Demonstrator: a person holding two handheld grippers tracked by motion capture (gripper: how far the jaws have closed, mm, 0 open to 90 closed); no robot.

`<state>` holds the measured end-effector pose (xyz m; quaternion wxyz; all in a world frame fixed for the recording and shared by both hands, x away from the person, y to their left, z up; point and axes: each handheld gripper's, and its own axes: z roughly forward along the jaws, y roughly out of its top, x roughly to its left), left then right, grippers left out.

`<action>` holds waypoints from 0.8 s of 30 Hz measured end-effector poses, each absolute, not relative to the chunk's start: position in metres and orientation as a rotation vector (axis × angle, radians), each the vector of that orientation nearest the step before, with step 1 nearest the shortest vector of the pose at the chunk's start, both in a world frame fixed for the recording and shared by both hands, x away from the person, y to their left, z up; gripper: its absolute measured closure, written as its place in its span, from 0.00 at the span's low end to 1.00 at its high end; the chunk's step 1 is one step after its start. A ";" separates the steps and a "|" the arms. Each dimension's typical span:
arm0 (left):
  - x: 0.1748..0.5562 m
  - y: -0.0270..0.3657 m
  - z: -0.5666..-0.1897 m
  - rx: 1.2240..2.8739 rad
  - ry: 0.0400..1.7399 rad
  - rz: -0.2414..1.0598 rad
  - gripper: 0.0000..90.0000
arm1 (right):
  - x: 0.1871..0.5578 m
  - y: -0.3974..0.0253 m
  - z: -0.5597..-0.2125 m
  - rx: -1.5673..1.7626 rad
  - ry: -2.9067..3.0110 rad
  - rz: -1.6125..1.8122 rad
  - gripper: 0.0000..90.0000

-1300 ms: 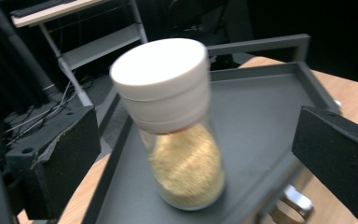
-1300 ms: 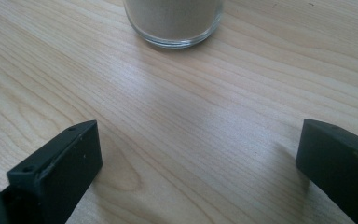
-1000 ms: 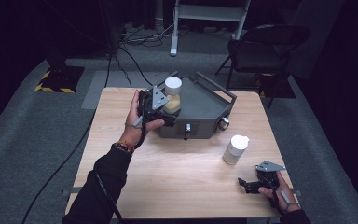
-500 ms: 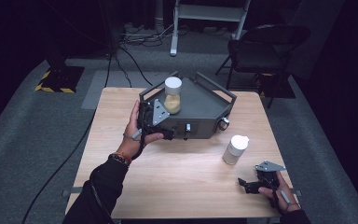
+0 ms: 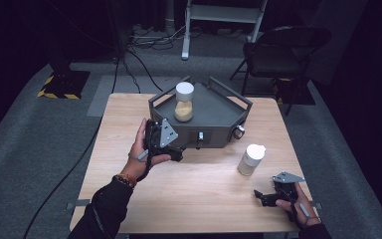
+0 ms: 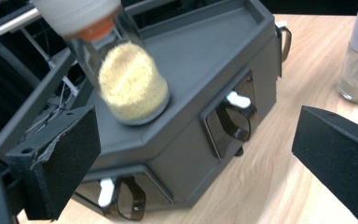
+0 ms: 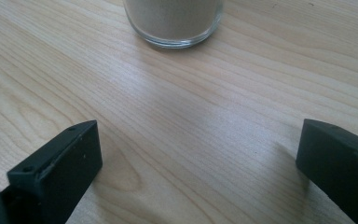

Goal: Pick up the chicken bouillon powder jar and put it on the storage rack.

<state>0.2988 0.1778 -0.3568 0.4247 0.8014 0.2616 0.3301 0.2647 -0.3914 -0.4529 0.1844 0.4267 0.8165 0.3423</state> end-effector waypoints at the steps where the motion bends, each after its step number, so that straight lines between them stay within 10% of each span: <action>1: 0.297 0.179 -0.359 2.006 0.657 0.825 0.01 | 0.265 -0.391 -0.453 1.203 2.302 0.965 0.00; 24: 0.273 0.190 -0.396 2.079 0.696 0.829 0.01 | 0.265 -0.391 -0.453 1.203 2.302 0.965 0.00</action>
